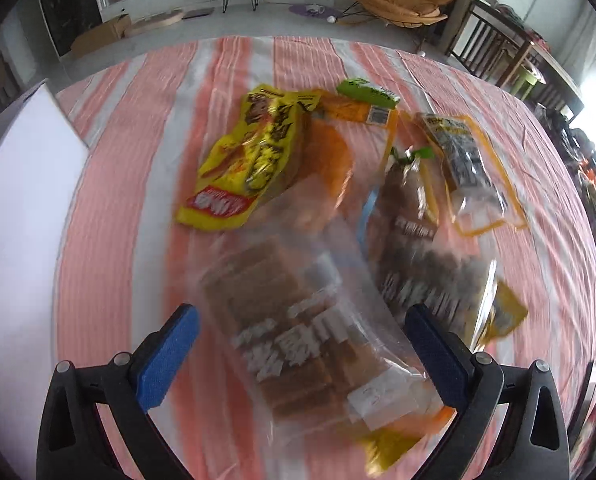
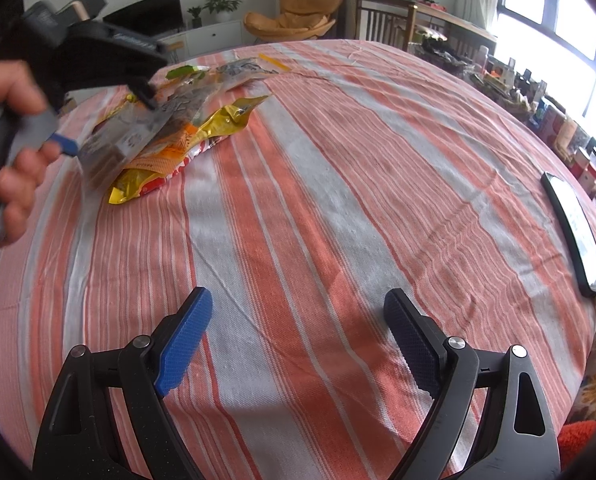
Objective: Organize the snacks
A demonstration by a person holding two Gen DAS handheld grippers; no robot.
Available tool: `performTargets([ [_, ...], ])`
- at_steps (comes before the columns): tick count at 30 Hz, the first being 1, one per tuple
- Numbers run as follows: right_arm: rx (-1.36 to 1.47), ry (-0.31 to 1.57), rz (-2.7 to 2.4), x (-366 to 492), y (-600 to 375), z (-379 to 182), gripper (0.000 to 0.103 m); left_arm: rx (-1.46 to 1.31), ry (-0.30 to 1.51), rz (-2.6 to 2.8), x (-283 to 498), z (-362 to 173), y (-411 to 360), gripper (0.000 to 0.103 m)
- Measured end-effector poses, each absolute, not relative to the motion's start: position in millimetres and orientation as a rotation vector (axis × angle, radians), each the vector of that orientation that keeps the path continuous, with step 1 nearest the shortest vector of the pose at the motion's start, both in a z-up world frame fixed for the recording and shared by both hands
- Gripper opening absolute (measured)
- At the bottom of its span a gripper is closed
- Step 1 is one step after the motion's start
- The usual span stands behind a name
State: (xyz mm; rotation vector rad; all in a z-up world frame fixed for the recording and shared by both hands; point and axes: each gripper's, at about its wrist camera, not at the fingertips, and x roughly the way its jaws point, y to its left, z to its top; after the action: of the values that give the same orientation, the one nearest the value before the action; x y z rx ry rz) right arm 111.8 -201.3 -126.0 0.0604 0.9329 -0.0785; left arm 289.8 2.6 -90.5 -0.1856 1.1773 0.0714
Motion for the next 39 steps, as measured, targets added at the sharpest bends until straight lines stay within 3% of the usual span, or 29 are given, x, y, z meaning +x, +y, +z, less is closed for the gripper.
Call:
performTargets([
  [8, 0.064, 0.931, -0.085, 115.1, -199.0, -127.2, 0.091, -0.221, 1.229, 0.076, 283.8, -117.8, 40.9, 0.103],
  [11, 0.065, 0.929, -0.081, 115.0, -198.6, -127.8, 0.091, -0.082, 1.214, 0.074, 285.3, -121.1, 26.7, 0.103],
  [12, 0.065, 0.928, -0.080, 115.6, -198.5, -127.7, 0.092, -0.053, 1.191, 0.053, 281.3, -119.0, 23.7, 0.096],
  [15, 0.065, 0.927, -0.082, 115.0, -197.9, -128.2, 0.092, -0.014, 1.139, 0.016, 260.0, -108.5, 25.7, 0.060],
  [18, 0.065, 0.927, -0.082, 114.5, -198.0, -128.6, 0.092, -0.088, 1.134, -0.010, 226.3, -104.9, 37.5, 0.058],
  [20, 0.065, 0.927, -0.082, 114.8, -198.1, -128.6, 0.092, -0.069, 1.114, -0.013, 197.8, -105.2, 35.0, 0.060],
  [21, 0.065, 0.927, -0.082, 114.7, -198.1, -128.6, 0.092, -0.055, 1.104, -0.019, 181.7, -107.1, 33.3, 0.067],
  [22, 0.065, 0.927, -0.082, 114.8, -198.1, -128.5, 0.092, -0.046, 1.086, -0.029, 165.3, -108.8, 30.8, 0.083],
  [24, 0.065, 0.927, -0.082, 114.8, -198.1, -128.5, 0.092, -0.026, 1.066, -0.041, 148.7, -117.5, 26.4, 0.103],
  [28, 0.064, 0.927, -0.082, 114.9, -198.3, -128.5, 0.092, 0.022, 0.984, -0.062, 140.1, -124.1, 24.9, 0.103],
  [39, 0.064, 0.927, -0.082, 114.7, -198.5, -128.6, 0.092, 0.027, 0.967, -0.072, 138.3, -125.4, 24.9, 0.103],
])
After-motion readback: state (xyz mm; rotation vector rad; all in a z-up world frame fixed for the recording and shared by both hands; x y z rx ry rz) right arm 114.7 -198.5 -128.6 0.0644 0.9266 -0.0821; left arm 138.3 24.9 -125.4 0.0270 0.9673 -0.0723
